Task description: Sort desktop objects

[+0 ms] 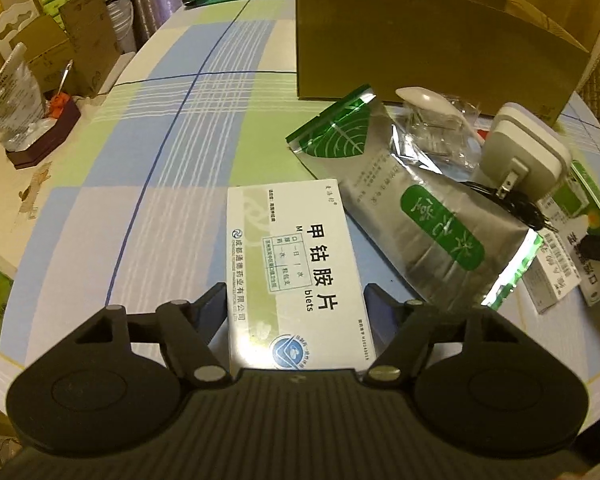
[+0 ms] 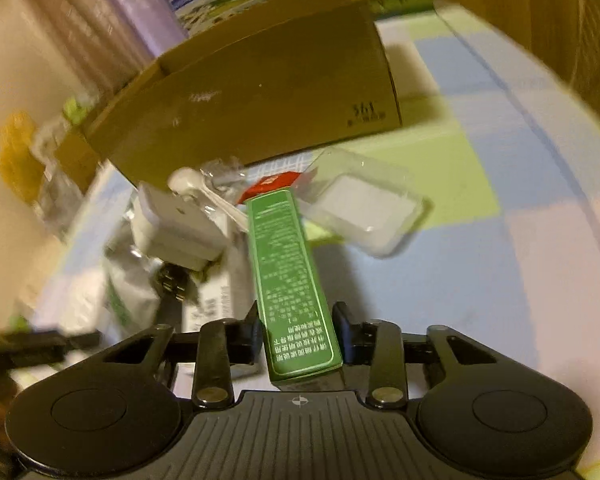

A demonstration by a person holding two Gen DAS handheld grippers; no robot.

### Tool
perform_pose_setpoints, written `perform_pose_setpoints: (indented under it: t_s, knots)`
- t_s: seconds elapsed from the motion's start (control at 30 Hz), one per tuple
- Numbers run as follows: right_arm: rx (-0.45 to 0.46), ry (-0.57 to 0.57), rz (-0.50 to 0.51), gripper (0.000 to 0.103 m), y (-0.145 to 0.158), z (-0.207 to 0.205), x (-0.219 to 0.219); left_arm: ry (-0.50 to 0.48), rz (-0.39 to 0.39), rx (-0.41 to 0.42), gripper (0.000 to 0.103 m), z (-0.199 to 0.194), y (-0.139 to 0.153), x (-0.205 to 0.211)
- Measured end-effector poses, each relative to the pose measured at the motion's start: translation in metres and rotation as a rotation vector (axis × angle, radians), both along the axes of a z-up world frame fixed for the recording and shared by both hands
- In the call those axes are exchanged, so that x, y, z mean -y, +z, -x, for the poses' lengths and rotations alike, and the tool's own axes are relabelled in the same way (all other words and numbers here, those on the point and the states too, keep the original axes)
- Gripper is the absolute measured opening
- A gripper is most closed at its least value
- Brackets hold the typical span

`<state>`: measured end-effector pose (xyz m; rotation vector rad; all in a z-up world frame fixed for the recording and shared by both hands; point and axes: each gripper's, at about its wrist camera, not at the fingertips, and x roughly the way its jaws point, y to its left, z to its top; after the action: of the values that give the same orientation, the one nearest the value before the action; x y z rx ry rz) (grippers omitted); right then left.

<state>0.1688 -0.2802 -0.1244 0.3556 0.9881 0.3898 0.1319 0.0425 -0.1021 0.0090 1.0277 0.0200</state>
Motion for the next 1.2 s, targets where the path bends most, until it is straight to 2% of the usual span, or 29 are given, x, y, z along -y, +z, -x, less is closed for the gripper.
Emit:
perform_pose_setpoints:
  t_s: [0.1, 0.33, 0.6, 0.73, 0.9, 1.03, 1.1, 1.13, 1.2]
  knots:
    - [0.007, 0.006, 0.015, 0.032, 0.000, -0.001, 0.000, -0.011, -0.006, -0.001, 0.070, 0.001, -0.001, -0.001]
    - [0.112, 0.105, 0.190, 0.032, 0.004, 0.007, -0.025, -0.010, -0.044, 0.007, 0.075, -0.005, -0.003, -0.001]
    - [0.193, 0.169, 0.300, 0.038, 0.003, 0.012, -0.040, -0.031, -0.039, 0.001, 0.069, -0.018, -0.010, -0.004]
    - [0.216, 0.192, 0.333, 0.044, 0.003, 0.012, -0.045, -0.023, -0.041, 0.025, 0.068, -0.016, -0.008, -0.006]
    - [0.216, 0.197, 0.332, 0.044, 0.003, 0.009, -0.046, 0.003, -0.049, 0.100, 0.067, -0.007, 0.011, -0.006]
    - [0.225, 0.220, 0.343, 0.044, 0.002, 0.009, -0.051, -0.018, -0.055, 0.126, 0.067, -0.004, 0.024, 0.001]
    - [0.232, 0.231, 0.366, 0.041, 0.001, 0.009, -0.054, -0.025, -0.059, 0.134, 0.067, -0.004, 0.027, 0.006]
    - [0.229, 0.237, 0.370, 0.028, 0.000, 0.009, -0.054, -0.029, -0.057, 0.137, 0.067, -0.003, 0.028, 0.008]
    - [0.231, 0.231, 0.384, 0.028, 0.000, 0.010, -0.054, -0.036, -0.048, 0.139, 0.067, -0.002, 0.029, 0.013]
